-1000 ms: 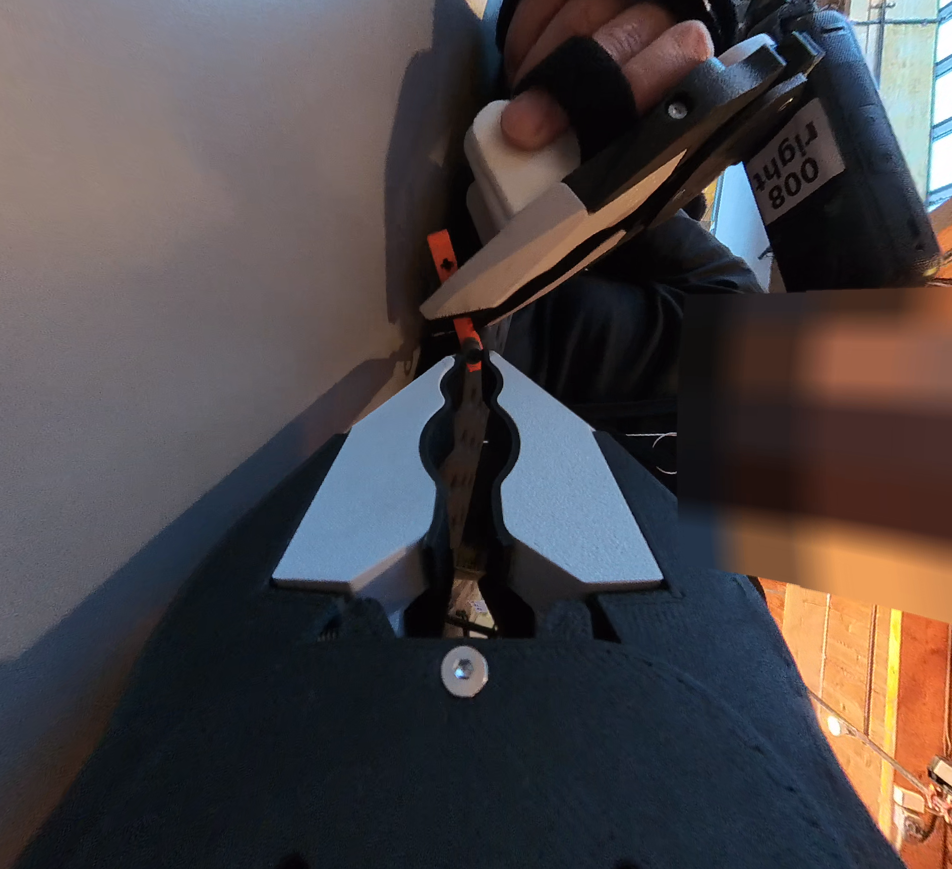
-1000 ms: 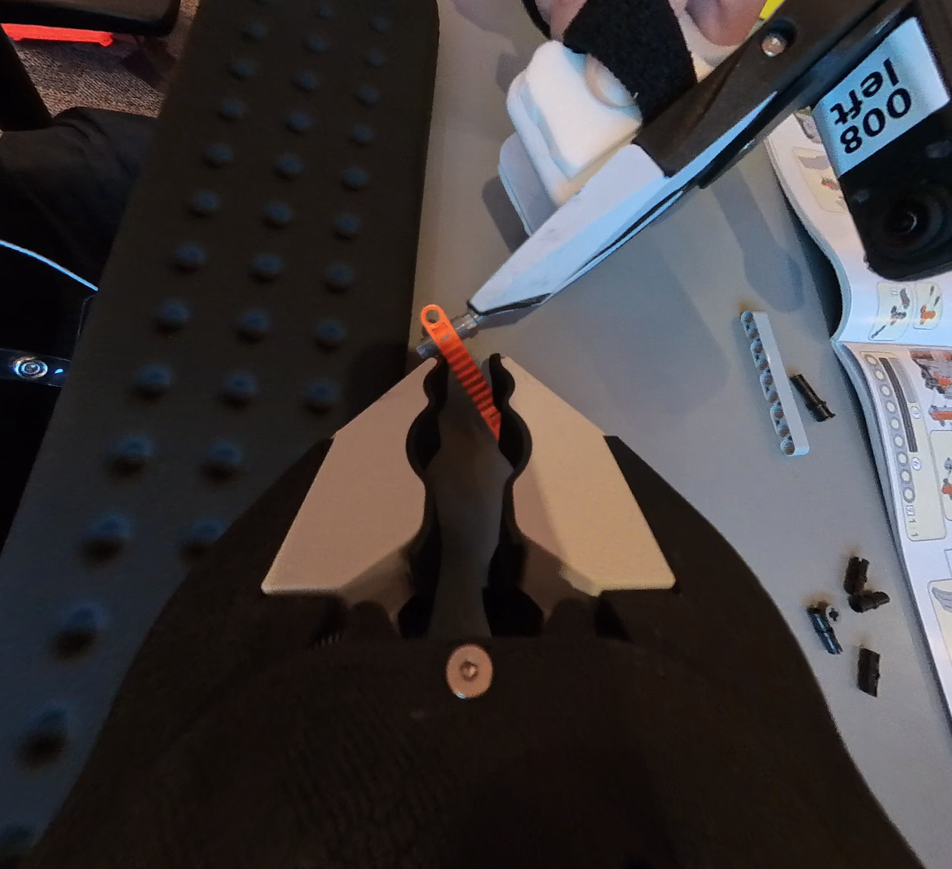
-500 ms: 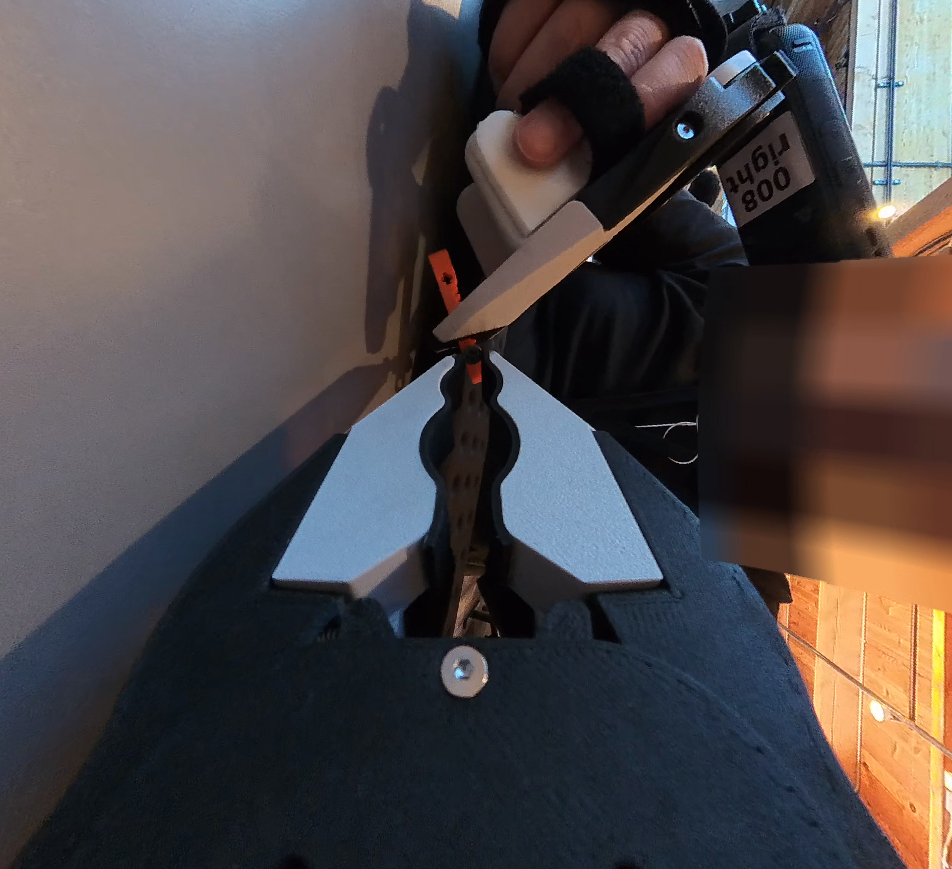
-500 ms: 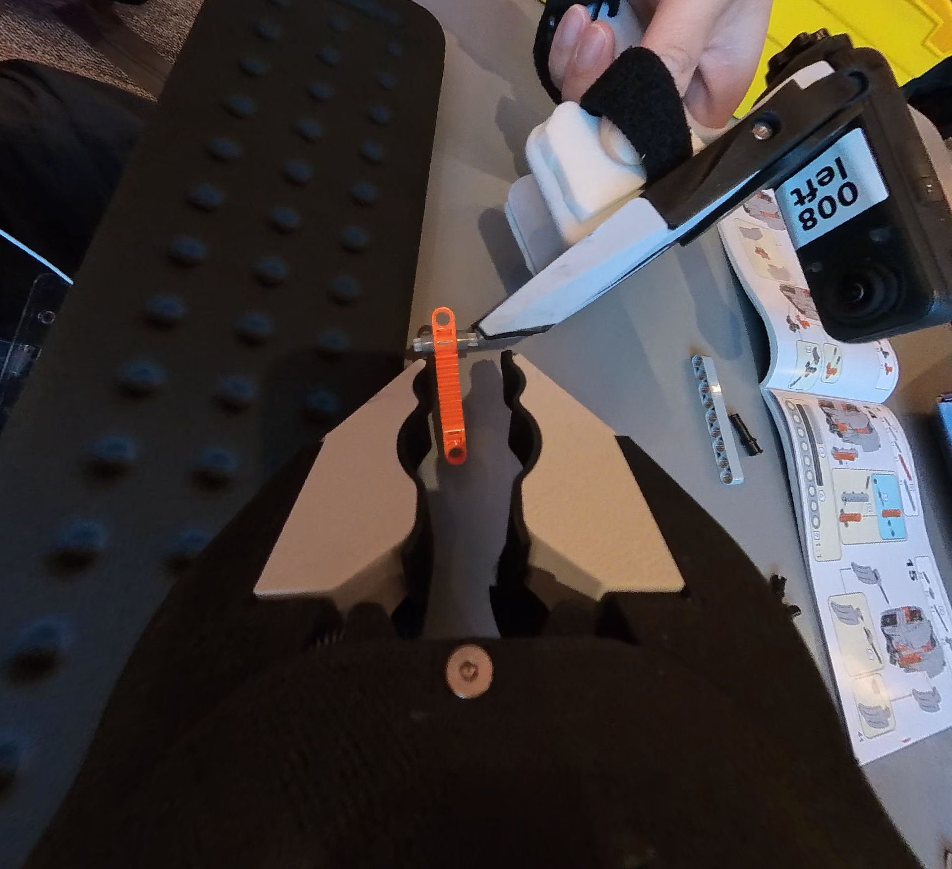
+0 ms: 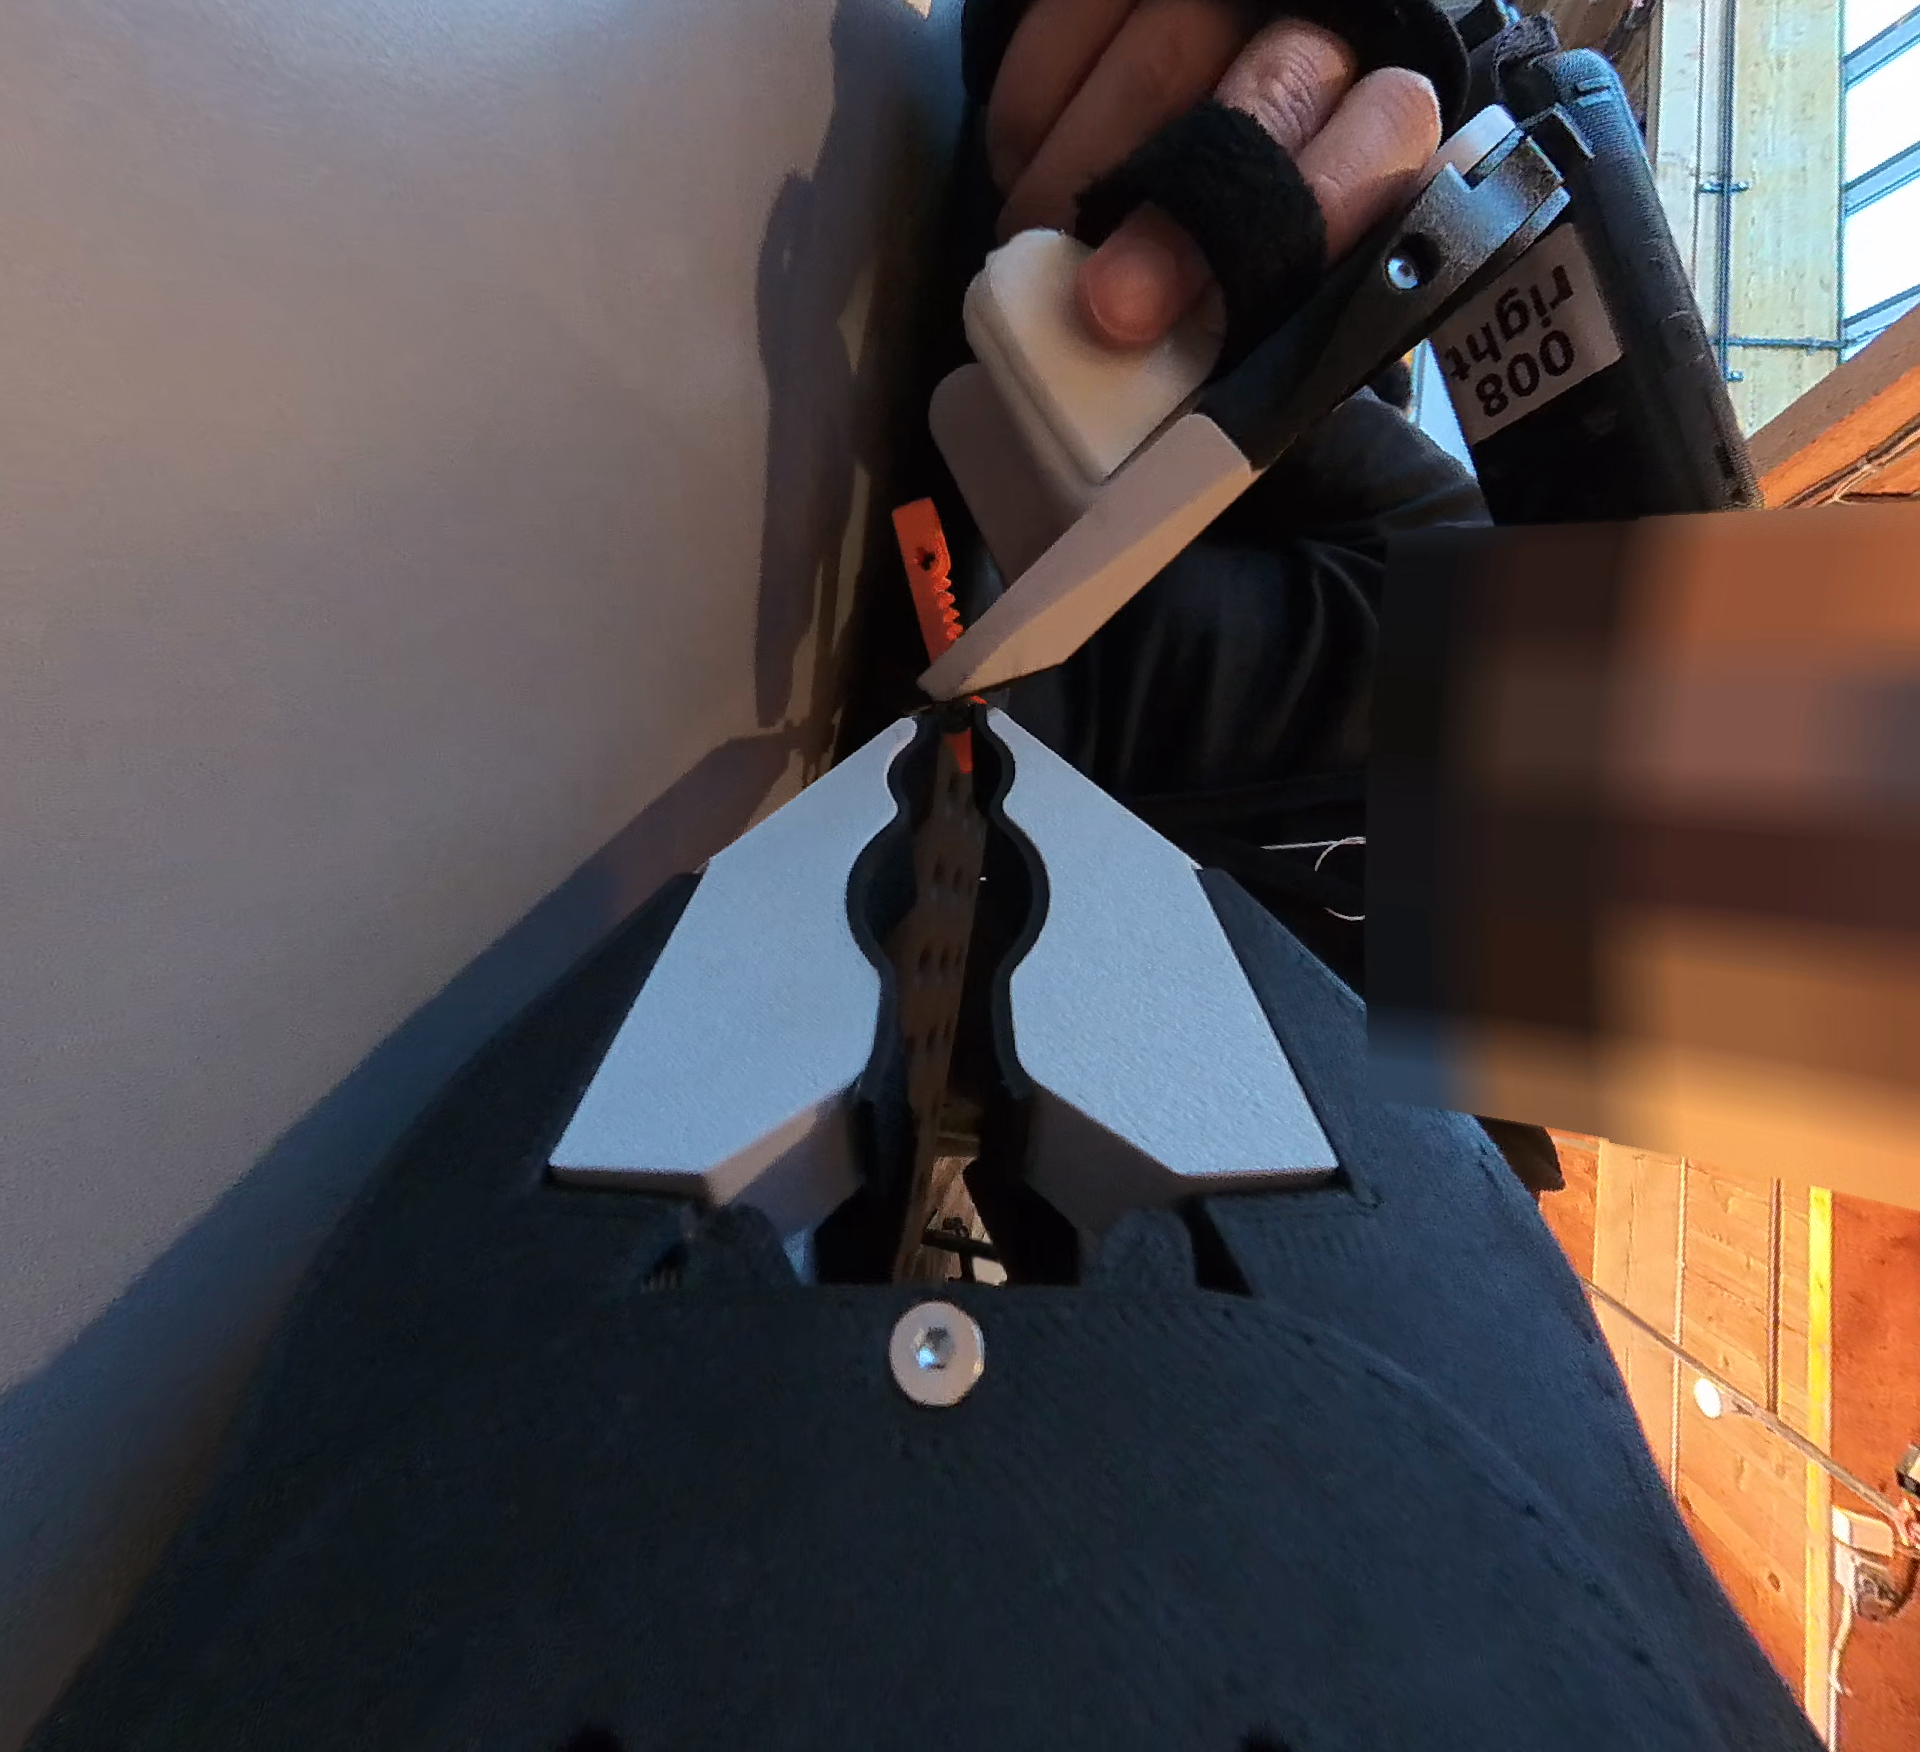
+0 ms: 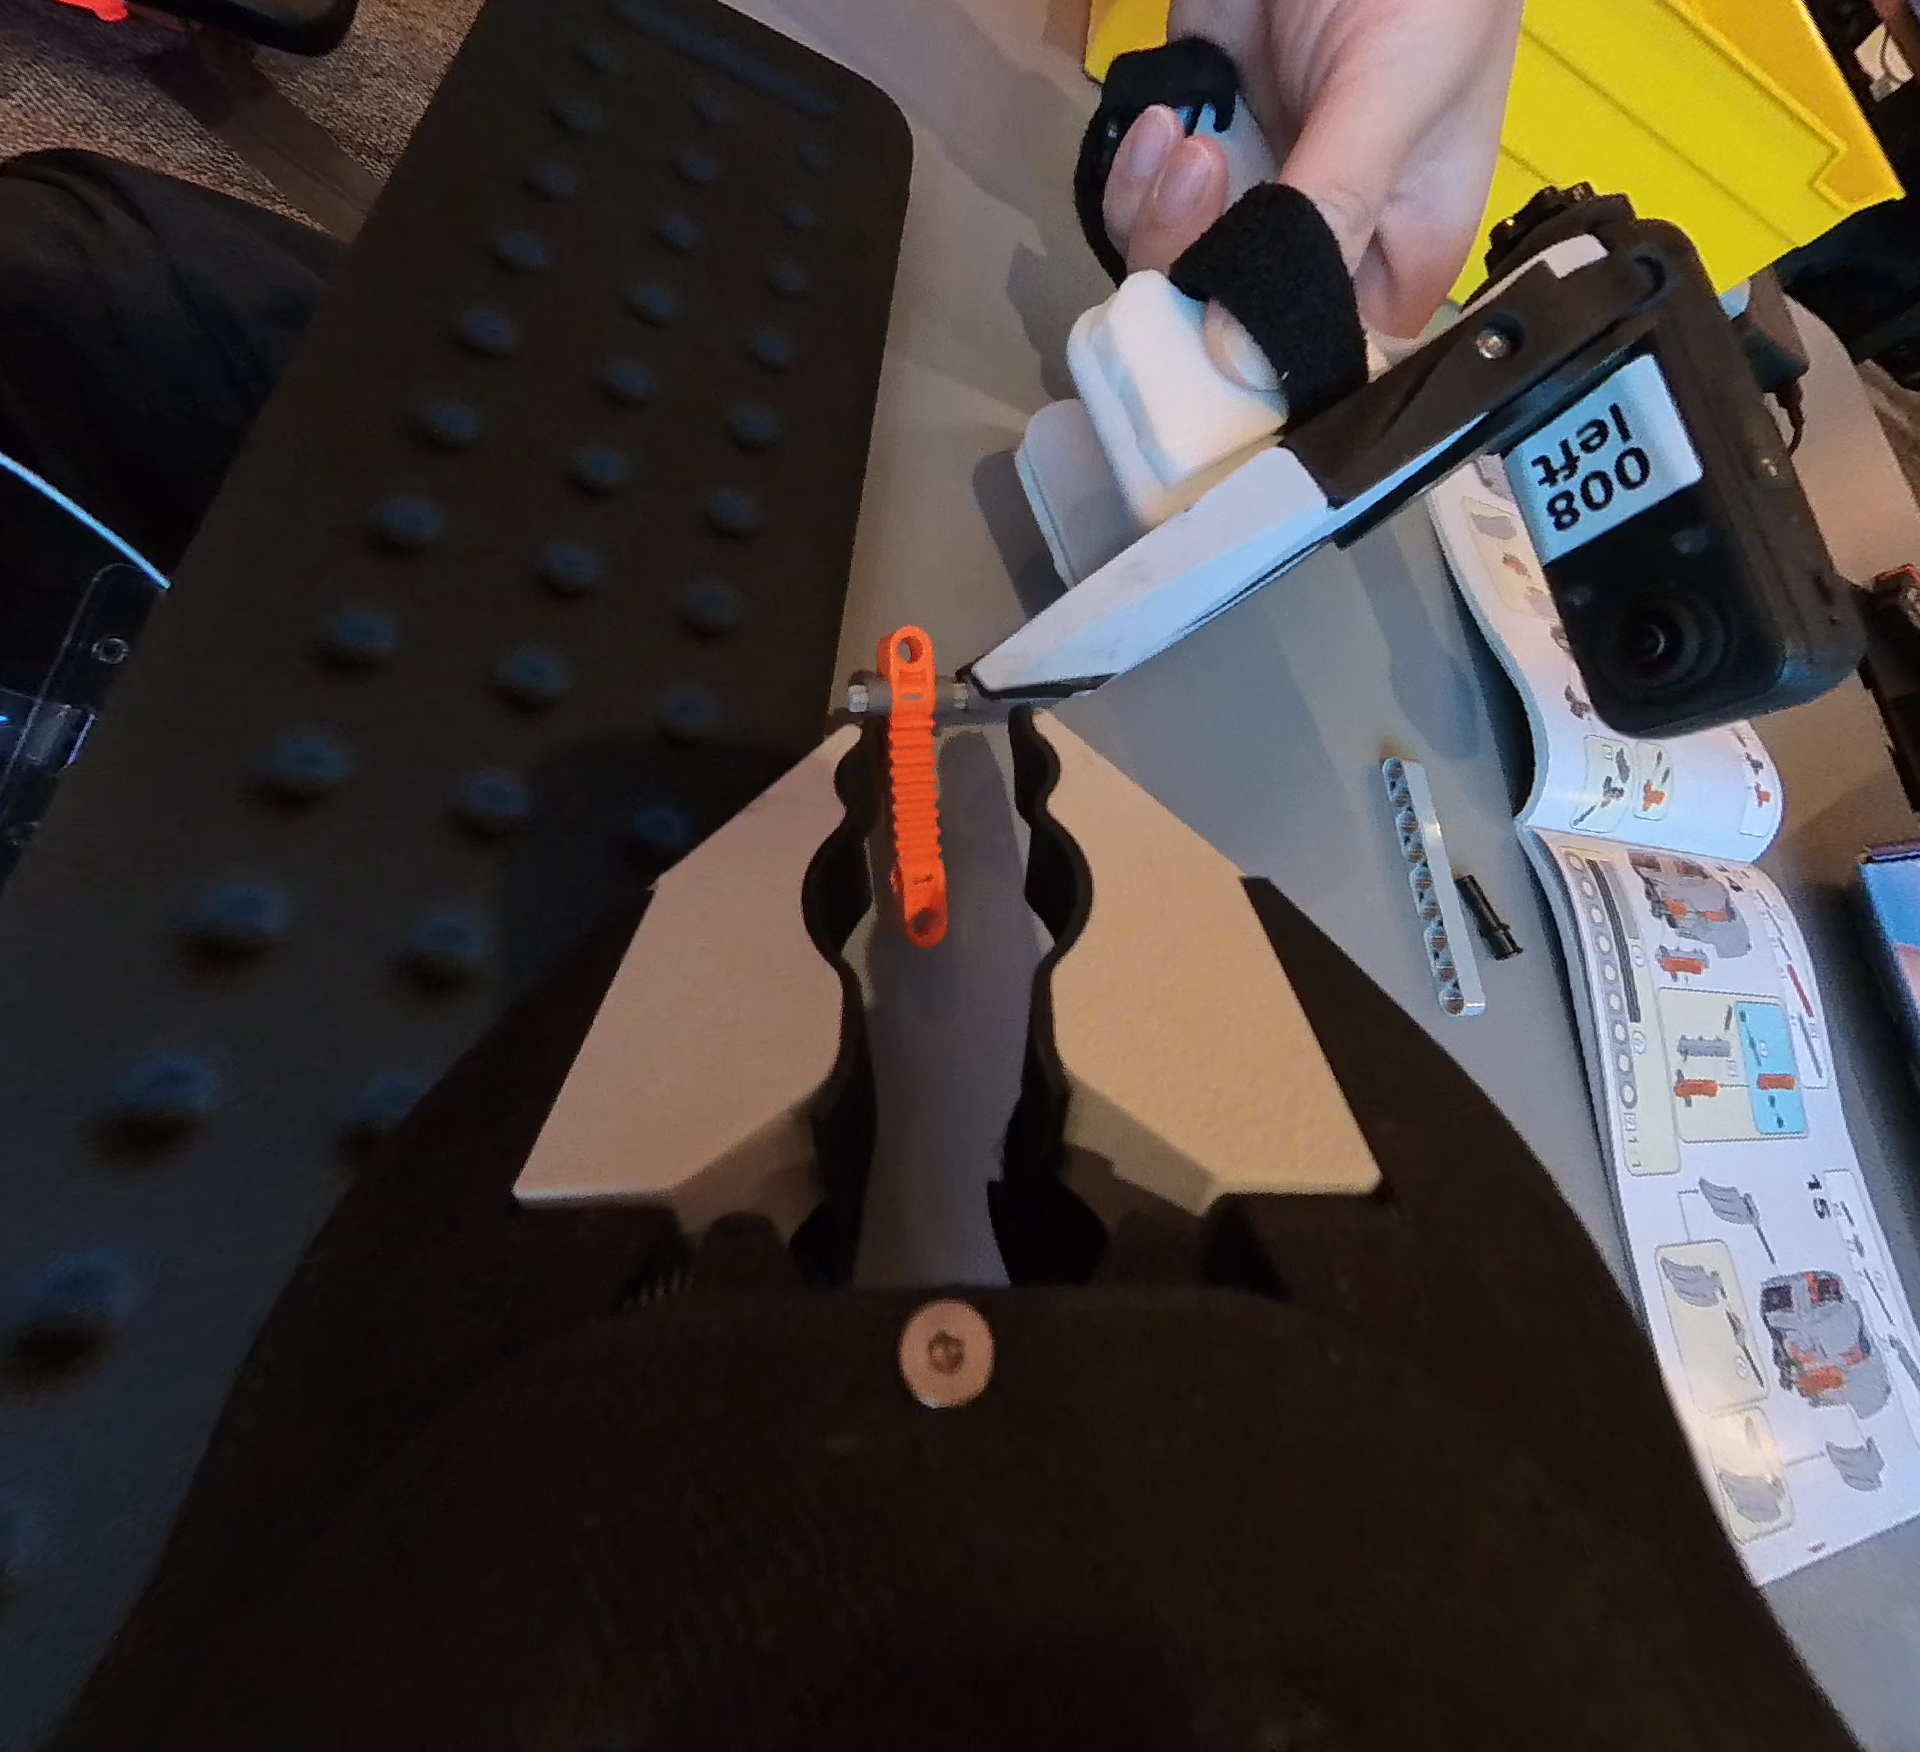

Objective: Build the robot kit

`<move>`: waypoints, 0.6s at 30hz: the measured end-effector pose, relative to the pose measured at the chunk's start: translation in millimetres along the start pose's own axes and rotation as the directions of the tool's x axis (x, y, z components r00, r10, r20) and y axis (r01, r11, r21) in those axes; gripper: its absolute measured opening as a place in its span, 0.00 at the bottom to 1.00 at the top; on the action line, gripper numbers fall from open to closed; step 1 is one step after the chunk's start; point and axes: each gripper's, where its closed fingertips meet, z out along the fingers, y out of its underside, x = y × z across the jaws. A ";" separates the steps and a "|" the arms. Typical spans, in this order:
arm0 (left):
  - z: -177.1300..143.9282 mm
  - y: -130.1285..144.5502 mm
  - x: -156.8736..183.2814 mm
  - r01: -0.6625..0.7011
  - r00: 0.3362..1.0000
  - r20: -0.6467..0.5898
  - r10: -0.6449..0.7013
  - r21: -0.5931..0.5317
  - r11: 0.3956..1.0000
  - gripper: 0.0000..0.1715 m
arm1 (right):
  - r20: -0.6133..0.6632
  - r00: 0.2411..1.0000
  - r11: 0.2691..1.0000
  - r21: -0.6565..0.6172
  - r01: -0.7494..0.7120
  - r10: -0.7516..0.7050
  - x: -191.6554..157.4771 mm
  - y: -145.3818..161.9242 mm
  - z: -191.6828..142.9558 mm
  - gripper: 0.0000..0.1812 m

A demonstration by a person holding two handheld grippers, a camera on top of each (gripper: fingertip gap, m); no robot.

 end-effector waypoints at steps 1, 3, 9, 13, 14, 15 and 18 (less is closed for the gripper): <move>0.5 -0.6 -0.4 -0.001 1.000 0.000 0.001 0.000 1.000 0.02 | 0.006 1.000 1.000 -0.002 -0.002 0.002 -0.7 0.1 0.2 0.13; 1.0 -1.2 -0.8 0.001 1.000 -0.004 -0.001 -0.002 1.000 0.02 | 0.020 1.000 1.000 -0.002 -0.009 0.009 -2.5 0.7 0.6 0.12; 1.6 -0.1 -0.9 0.009 1.000 -0.013 -0.009 -0.008 1.000 0.00 | 0.058 0.997 0.999 0.006 -0.048 0.048 -5.3 0.4 0.6 0.10; 2.0 0.2 -0.6 0.021 1.000 -0.021 -0.022 -0.011 1.000 0.01 | 0.060 0.997 0.999 0.010 -0.050 0.050 -5.8 -0.3 0.4 0.10; 1.9 0.2 -0.4 0.025 0.999 -0.023 -0.025 -0.010 1.000 0.01 | 0.060 0.997 0.999 0.008 -0.051 0.050 -5.8 -0.3 0.3 0.10; 2.2 0.1 0.0 0.030 0.999 -0.027 -0.031 -0.008 1.000 0.02 | 0.060 0.997 0.999 0.009 -0.051 0.050 -5.9 -0.4 0.0 0.10; 2.3 -1.7 -1.7 0.068 0.997 -0.035 -0.068 0.012 0.998 0.02 | 0.056 0.997 0.998 -0.001 -0.055 0.055 -5.4 1.4 -0.1 0.10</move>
